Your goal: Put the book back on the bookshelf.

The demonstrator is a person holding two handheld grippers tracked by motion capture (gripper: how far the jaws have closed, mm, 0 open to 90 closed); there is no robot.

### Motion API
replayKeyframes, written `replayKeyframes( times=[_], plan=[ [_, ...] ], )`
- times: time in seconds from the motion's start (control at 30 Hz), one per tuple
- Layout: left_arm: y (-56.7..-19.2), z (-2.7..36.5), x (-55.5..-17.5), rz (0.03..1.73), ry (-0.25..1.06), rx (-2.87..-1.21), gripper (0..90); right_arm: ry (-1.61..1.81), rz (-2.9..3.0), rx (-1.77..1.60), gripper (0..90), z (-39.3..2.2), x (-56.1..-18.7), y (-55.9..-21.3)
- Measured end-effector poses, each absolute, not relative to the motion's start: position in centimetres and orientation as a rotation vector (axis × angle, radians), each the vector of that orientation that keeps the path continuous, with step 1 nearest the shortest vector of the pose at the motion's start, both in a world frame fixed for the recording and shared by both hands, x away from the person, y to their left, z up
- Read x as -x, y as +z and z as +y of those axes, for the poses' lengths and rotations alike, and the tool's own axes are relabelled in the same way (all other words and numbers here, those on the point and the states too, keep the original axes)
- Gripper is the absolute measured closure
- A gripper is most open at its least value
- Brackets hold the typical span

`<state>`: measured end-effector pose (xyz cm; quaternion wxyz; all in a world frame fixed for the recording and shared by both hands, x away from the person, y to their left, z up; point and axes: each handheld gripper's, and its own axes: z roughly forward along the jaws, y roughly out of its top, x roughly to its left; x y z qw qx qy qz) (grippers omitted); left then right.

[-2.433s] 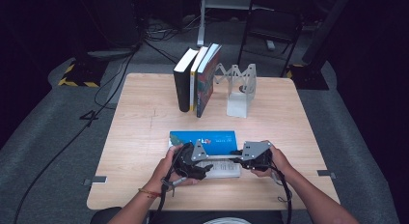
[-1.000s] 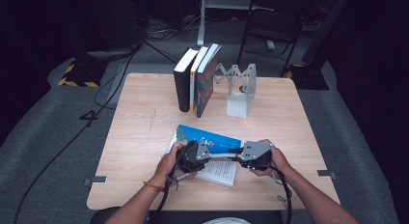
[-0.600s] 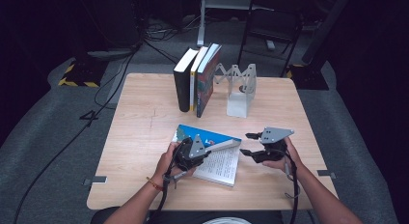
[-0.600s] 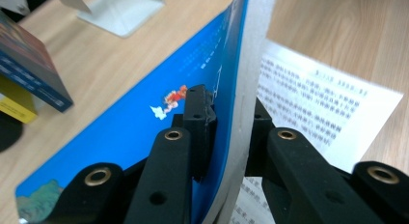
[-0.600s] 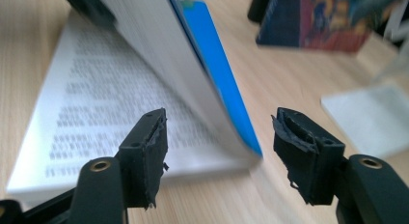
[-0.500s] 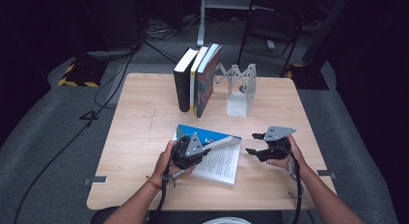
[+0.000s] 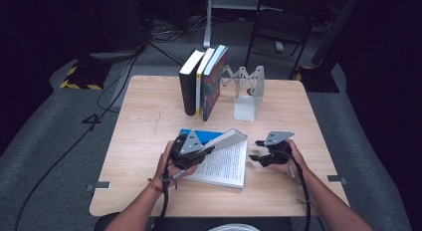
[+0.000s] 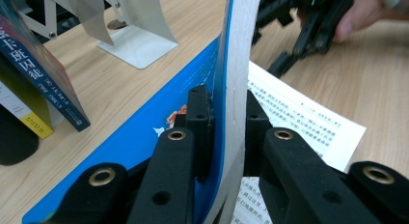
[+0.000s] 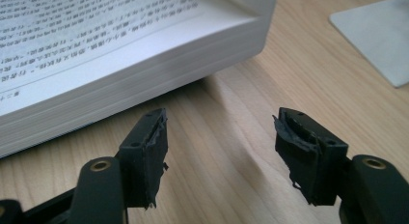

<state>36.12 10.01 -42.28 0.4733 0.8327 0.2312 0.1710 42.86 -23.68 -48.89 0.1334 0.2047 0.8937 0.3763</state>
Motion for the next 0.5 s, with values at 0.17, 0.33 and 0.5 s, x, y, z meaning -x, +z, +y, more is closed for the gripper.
replayKeyframes(
  times=[0.17, 0.33, 0.5],
  plan=[
    [-42.1, 10.3, -36.2, 0.559, 0.398, -2.032, 79.7, 1.096, 2.612, -0.580, 37.5, -22.6, -43.1, -49.8],
    [-42.0, 10.4, -36.3, 0.554, 0.387, -2.035, 79.6, 1.118, 2.603, -0.560, 39.8, -21.9, -43.0, -49.9],
    [-41.9, 10.7, -36.3, 0.562, 0.377, -2.015, 79.5, 1.211, 2.555, -0.566, 43.1, -22.2, -42.6, -49.4]
  ],
)
